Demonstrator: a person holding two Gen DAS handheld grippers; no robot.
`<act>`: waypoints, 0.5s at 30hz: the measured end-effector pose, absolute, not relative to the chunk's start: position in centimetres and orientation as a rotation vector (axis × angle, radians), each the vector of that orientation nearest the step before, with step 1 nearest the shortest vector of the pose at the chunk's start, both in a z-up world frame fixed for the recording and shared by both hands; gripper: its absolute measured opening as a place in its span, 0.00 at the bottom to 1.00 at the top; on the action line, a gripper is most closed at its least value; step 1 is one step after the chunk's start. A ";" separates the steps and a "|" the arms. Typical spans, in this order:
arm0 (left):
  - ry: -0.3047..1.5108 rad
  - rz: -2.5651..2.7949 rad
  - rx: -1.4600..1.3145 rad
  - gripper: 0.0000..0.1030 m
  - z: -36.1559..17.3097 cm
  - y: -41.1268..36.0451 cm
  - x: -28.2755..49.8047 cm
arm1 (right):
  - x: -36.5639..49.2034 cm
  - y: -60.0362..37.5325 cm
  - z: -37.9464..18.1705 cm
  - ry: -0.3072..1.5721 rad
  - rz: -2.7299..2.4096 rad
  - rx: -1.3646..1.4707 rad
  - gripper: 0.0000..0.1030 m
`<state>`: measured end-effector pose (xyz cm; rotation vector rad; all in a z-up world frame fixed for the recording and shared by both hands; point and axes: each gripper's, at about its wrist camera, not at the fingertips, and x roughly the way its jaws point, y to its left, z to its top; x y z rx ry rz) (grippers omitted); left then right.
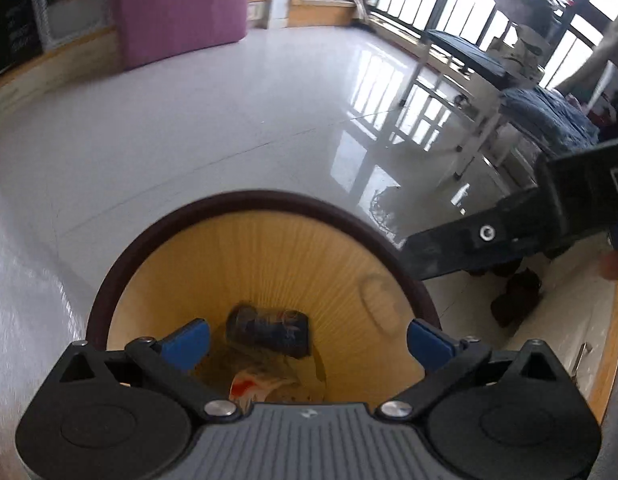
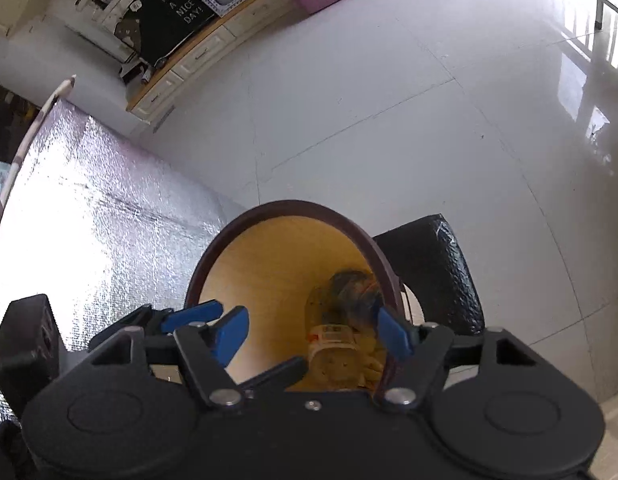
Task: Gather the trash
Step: 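Open the right tool to drop the bottle while the left tool drops the can, then lift both tools from the wastebasket back toward the table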
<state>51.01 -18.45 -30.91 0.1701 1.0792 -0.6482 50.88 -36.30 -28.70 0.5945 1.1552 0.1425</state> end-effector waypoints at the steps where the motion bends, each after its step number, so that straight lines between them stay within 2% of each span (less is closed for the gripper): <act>1: 1.087 -0.639 0.157 1.00 -30.8 -18.1 51.0 | 50.8 -36.2 -28.7 1.158 0.147 0.590 0.71; 15: 1.155 -0.559 0.098 1.00 -28.1 -17.2 47.9 | 49.2 -34.3 -27.3 1.180 0.179 0.445 0.71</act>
